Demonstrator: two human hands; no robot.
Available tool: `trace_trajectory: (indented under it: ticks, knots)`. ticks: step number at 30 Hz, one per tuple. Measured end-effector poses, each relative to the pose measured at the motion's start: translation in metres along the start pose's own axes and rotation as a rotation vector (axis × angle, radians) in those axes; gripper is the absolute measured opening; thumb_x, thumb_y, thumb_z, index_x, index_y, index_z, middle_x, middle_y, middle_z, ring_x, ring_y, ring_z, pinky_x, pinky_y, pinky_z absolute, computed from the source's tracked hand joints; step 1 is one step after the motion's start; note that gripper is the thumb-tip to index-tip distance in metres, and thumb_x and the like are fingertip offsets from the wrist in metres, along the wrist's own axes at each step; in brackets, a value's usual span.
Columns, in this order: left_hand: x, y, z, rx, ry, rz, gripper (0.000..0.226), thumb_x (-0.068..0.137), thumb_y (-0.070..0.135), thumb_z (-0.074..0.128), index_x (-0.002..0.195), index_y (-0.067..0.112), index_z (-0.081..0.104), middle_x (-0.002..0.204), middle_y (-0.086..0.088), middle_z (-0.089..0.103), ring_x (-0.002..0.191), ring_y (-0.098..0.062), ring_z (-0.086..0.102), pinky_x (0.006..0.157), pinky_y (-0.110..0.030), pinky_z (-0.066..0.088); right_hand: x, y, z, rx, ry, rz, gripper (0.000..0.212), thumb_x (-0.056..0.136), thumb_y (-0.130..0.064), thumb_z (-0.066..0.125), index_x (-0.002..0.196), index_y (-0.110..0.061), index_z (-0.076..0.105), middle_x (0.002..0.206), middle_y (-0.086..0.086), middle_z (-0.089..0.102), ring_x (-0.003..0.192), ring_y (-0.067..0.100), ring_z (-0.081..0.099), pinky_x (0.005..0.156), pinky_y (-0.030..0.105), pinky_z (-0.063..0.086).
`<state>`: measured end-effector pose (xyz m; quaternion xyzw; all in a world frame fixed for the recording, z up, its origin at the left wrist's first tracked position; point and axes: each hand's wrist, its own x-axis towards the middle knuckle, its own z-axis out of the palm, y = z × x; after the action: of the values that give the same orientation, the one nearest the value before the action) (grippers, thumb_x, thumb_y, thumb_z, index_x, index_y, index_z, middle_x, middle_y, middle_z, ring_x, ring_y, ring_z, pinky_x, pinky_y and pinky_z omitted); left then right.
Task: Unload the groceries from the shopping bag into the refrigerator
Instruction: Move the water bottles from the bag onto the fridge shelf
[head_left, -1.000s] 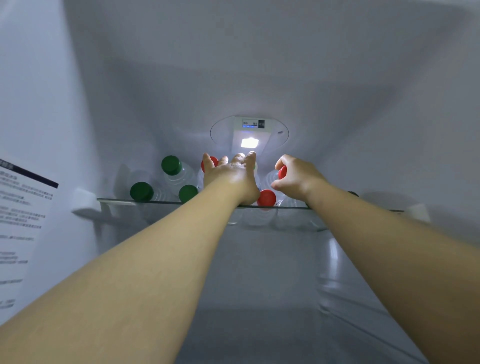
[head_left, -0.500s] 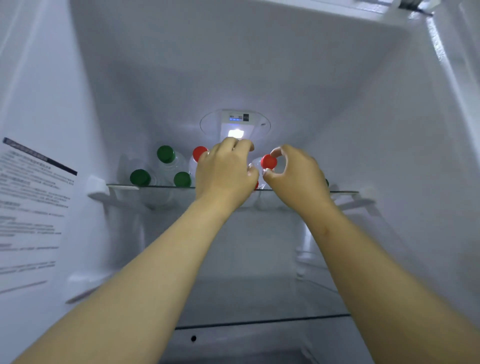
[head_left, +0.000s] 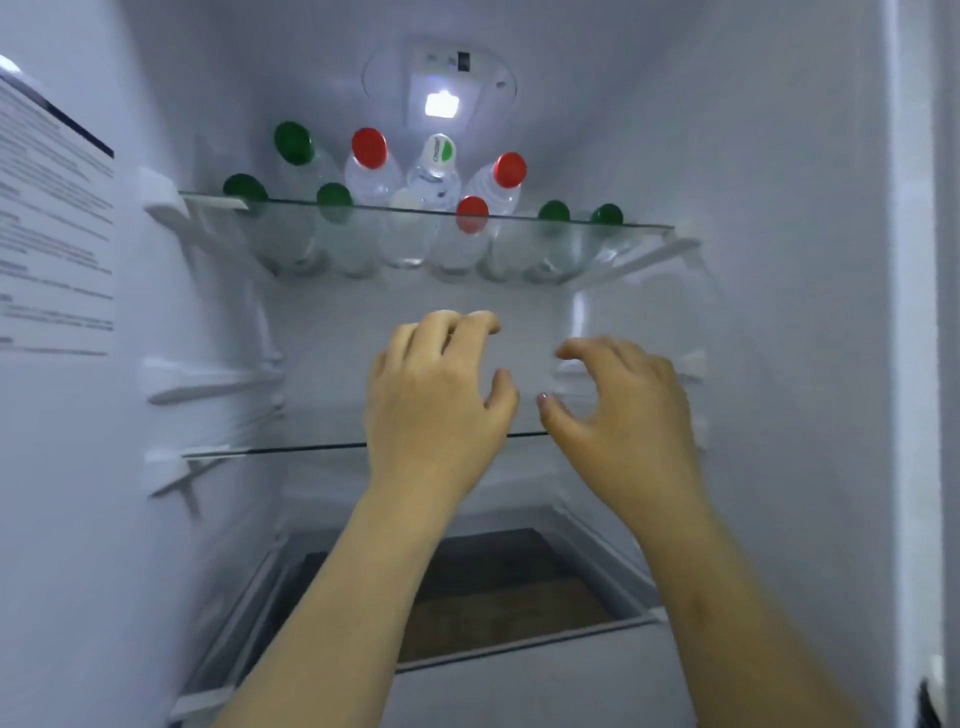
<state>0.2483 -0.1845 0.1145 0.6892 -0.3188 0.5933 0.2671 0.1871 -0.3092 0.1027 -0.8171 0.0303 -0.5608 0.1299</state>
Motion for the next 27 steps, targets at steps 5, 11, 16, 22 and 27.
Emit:
trace_trajectory:
  ticks: [5,11,16,22,27]
  knots:
    - [-0.058,0.012,0.004,-0.083,-0.110,-0.048,0.035,0.080,0.032,0.046,0.103,0.014,0.065,0.095,-0.003,0.064,0.085,-0.023,0.057,0.070,-0.028,0.040,-0.054,0.024,0.003,-0.023,-0.010,0.084,0.040,0.079,-0.033,0.061,0.115,-0.017,0.062,0.119,0.002,0.061,0.111,0.027,0.052,0.088,0.035,0.039]
    - [-0.120,0.031,0.007,-0.191,-0.238,-0.093,0.034,0.078,0.031,0.046,0.100,0.013,0.066,0.094,-0.003,0.064,0.084,-0.025,0.057,0.069,-0.033,0.047,-0.122,0.037,0.002,-0.037,-0.078,0.186,0.050,0.073,-0.045,0.041,0.109,-0.020,0.064,0.112,0.001,0.063,0.104,0.028,0.057,0.085,0.037,0.042]
    - [-0.171,0.050,0.010,-0.277,-0.363,-0.101,0.036,0.079,0.032,0.045,0.098,0.012,0.067,0.095,-0.005,0.066,0.083,-0.027,0.059,0.069,-0.032,0.047,-0.176,0.044,-0.008,-0.154,-0.113,0.302,0.040,0.074,-0.036,0.057,0.108,-0.018,0.065,0.113,0.003,0.064,0.103,0.031,0.057,0.082,0.041,0.046]
    - [-0.233,0.076,0.010,-0.381,-0.588,-0.058,0.036,0.079,0.034,0.044,0.097,0.013,0.068,0.092,-0.005,0.064,0.079,-0.026,0.061,0.064,-0.030,0.047,-0.245,0.049,-0.028,-0.293,-0.222,0.441,0.040,0.072,-0.035,0.060,0.108,-0.018,0.067,0.111,0.005,0.066,0.101,0.030,0.061,0.084,0.041,0.048]
    - [-0.266,0.110,0.001,-0.479,-0.755,0.002,0.037,0.079,0.034,0.044,0.097,0.013,0.068,0.093,-0.004,0.065,0.079,-0.025,0.062,0.066,-0.032,0.049,-0.300,0.051,-0.057,-0.353,-0.314,0.585,0.038,0.071,-0.036,0.059,0.106,-0.022,0.066,0.111,0.003,0.065,0.102,0.027,0.061,0.083,0.039,0.047]
